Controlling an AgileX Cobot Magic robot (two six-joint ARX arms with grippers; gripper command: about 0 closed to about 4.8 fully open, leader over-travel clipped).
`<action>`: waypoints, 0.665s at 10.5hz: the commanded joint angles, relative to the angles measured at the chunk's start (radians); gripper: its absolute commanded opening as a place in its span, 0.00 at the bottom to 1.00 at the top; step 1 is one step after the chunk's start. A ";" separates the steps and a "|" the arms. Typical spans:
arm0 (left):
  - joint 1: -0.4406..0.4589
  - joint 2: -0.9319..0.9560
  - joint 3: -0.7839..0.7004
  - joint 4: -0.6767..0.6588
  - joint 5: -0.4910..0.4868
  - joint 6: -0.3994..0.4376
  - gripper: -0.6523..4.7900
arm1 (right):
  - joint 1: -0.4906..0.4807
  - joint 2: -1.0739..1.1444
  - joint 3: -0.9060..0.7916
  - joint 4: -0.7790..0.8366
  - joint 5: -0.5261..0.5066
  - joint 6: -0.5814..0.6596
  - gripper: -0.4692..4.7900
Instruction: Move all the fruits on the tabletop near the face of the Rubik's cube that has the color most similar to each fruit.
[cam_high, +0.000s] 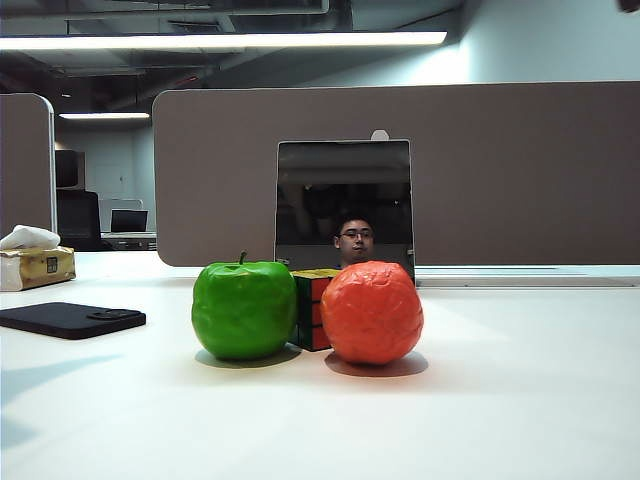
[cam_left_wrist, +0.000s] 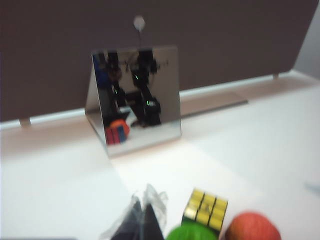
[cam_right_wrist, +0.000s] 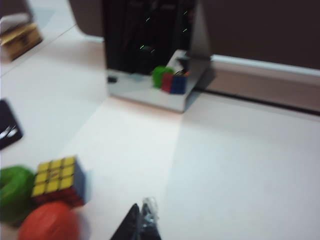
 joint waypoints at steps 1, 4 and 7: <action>0.095 -0.101 0.003 -0.149 0.047 0.027 0.11 | -0.221 -0.003 0.002 0.066 -0.176 -0.063 0.09; 0.118 -0.344 0.003 -0.346 -0.097 -0.003 0.11 | -0.212 -0.100 0.000 0.061 -0.040 -0.056 0.09; 0.118 -0.408 0.002 -0.406 -0.121 -0.003 0.11 | -0.212 -0.194 -0.055 0.105 -0.016 -0.045 0.09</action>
